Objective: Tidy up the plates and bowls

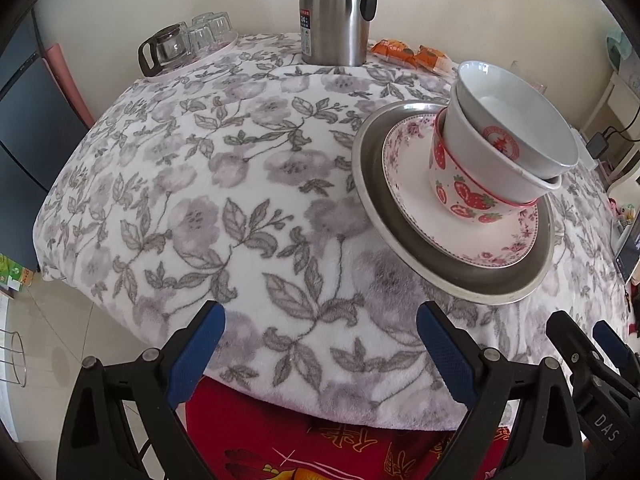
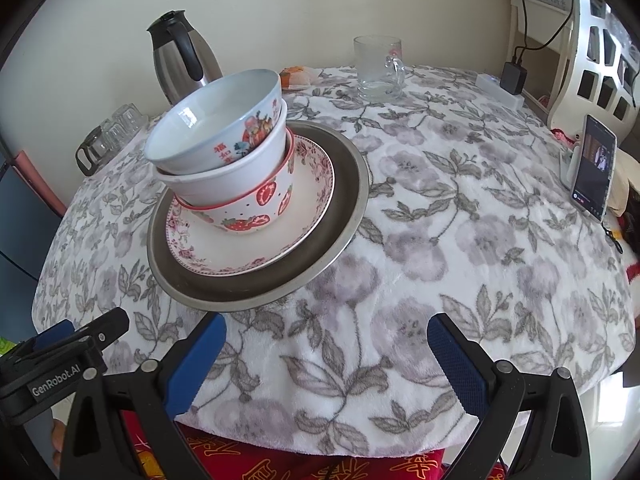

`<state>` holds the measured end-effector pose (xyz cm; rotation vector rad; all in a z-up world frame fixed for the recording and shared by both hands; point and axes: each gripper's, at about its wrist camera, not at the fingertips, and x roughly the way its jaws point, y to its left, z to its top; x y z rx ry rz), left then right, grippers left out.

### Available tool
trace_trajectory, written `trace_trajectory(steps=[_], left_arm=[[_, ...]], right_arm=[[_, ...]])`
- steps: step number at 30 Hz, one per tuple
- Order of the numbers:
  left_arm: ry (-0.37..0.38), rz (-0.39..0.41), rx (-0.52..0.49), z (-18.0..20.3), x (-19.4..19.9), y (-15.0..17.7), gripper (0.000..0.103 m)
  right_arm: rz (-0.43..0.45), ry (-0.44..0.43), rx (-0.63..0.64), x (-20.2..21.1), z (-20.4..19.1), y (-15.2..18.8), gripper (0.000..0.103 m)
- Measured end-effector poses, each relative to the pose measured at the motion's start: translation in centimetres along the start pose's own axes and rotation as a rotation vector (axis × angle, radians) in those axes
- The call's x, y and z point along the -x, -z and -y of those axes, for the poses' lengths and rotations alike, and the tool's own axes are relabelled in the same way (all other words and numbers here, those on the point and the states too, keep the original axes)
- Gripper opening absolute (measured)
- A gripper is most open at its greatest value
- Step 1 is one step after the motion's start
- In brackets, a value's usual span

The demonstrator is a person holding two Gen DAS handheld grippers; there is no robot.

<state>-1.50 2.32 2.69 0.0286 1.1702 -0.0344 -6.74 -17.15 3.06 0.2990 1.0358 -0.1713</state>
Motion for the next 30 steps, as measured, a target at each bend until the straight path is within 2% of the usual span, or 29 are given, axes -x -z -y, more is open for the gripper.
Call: trace_trajectory(steps=[30], left_arm=[[-0.015, 0.013, -0.01, 0.0, 0.8, 0.3, 0.097]], right_arm=[[0.02, 0.005, 0.005, 1.3, 0.3, 0.7, 0.102]])
